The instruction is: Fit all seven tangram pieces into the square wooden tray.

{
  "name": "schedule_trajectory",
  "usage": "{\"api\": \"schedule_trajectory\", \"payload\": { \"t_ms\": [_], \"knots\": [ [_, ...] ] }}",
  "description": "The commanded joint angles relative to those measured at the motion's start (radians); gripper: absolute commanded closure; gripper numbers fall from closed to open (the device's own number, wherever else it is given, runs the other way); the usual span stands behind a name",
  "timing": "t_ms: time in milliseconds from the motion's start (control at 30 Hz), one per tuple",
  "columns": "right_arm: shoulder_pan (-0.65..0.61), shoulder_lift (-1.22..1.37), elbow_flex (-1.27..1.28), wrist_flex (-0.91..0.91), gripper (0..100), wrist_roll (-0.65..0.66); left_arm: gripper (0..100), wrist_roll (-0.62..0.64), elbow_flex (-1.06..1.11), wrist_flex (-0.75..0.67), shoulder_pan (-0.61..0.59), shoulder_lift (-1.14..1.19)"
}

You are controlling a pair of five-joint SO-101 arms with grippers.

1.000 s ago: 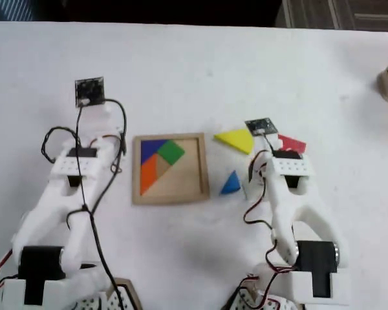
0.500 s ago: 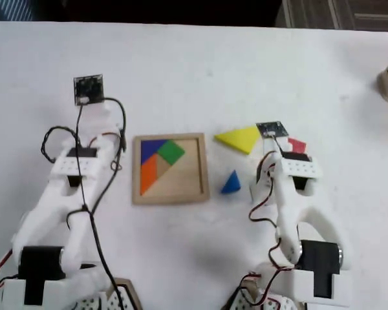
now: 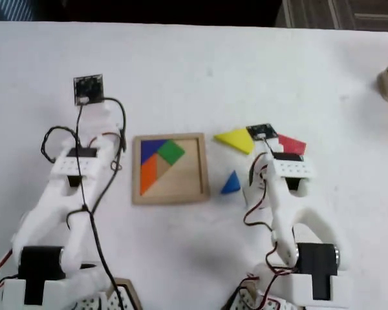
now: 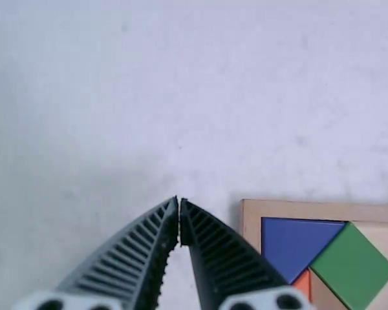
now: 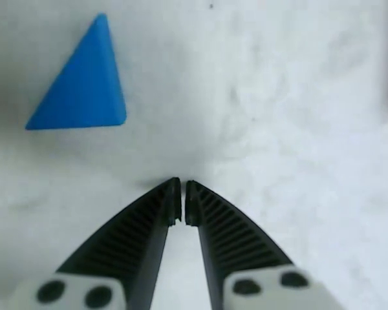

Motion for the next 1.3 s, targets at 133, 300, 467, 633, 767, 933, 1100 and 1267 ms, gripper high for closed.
{"api": "schedule_trajectory", "payload": {
  "t_ms": [133, 300, 467, 633, 767, 933, 1100, 1267],
  "knots": [
    [-0.113, -0.156, 0.002, 0.019, 98.1, -0.098, 98, -0.008, -0.015, -0.023, 0.015, -0.004],
    [-0.199, -0.148, 0.002, -0.079, 98.1, -0.173, 98, -0.008, -0.015, -0.021, 0.016, -0.004],
    [-0.263, -0.016, -0.009, -0.191, 98.0, -0.186, 98, -0.008, -0.008, -0.021, 0.008, -0.004],
    [-0.271, 0.008, -0.06, -0.173, 98.0, -0.189, 98, -0.008, -0.008, -0.021, 0.008, -0.004],
    [-0.274, 0.01, -0.071, -0.202, 98.0, -0.189, 98, -0.008, -0.008, -0.025, 0.008, -0.004],
    [-0.274, -0.001, -0.074, -0.209, 98.0, -0.195, 98, -0.008, -0.008, -0.025, 0.008, -0.004],
    [-0.289, -0.084, -0.068, -0.114, 98.1, -0.262, 98, -0.009, -0.008, -0.025, 0.008, -0.004],
    [-0.298, -0.113, -0.035, -0.131, 98.1, -0.261, 98, -0.009, -0.008, -0.029, 0.008, -0.004]
  ]
}}
